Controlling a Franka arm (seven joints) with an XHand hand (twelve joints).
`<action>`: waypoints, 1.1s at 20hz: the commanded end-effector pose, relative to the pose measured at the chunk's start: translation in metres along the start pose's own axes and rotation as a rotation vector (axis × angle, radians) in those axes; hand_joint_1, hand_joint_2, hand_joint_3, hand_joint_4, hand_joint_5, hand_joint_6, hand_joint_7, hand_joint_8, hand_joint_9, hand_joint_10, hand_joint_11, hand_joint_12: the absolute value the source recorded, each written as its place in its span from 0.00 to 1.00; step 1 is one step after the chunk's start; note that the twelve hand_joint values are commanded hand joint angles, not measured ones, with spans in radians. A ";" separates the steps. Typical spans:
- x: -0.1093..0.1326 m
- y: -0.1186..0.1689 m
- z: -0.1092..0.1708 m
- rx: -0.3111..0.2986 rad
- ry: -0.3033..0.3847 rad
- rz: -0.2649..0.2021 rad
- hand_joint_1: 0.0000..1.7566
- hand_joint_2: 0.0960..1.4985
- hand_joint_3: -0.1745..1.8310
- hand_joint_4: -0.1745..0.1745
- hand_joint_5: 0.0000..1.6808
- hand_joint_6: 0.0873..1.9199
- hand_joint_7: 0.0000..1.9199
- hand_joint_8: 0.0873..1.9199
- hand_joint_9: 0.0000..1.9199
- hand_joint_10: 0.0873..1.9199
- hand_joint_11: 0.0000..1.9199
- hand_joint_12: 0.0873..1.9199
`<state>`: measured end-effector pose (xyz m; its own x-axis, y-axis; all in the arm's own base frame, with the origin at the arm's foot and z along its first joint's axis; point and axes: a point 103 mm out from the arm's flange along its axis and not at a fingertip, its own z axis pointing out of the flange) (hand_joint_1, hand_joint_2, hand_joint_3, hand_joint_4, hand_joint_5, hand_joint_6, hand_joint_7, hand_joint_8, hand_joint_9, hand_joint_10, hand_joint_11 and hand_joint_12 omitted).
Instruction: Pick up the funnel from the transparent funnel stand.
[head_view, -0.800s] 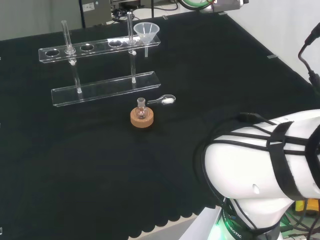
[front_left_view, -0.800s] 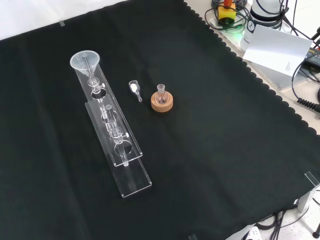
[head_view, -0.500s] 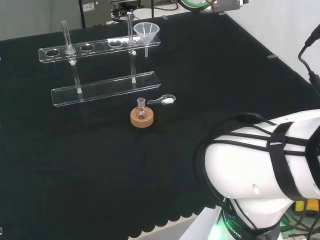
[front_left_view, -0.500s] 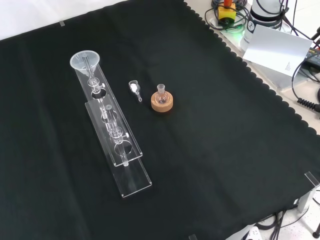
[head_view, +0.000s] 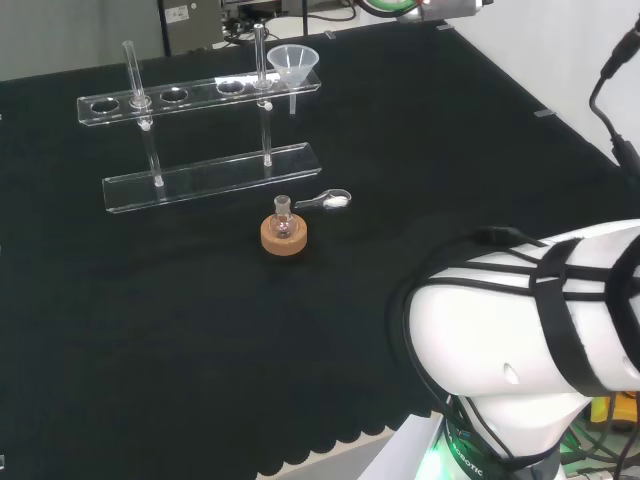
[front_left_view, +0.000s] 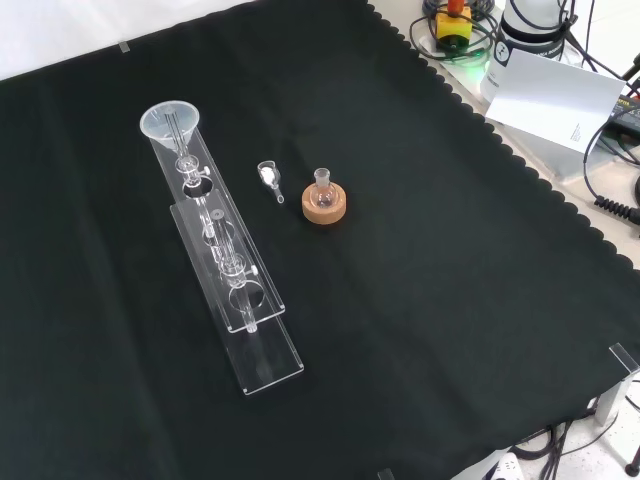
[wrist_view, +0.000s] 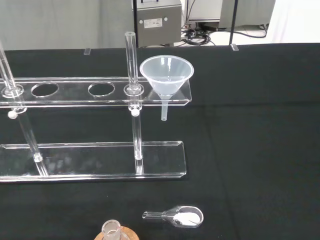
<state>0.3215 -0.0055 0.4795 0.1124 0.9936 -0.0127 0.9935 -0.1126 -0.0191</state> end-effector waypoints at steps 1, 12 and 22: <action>-0.008 0.027 0.002 0.007 -0.009 0.046 0.00 0.82 0.28 0.46 0.07 0.00 0.00 0.07 0.02 0.32 0.01 0.71; -0.019 0.090 0.022 0.055 0.046 0.006 0.06 0.79 0.25 0.43 0.11 0.00 0.00 0.14 0.04 0.32 0.02 0.71; -0.023 0.169 0.056 0.084 0.060 -0.060 0.25 0.65 0.23 0.34 0.16 0.00 0.02 0.26 0.08 0.34 0.03 0.72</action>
<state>0.4337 -0.0381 0.4344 0.1008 0.9944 0.0311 0.9896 -0.0970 -0.1058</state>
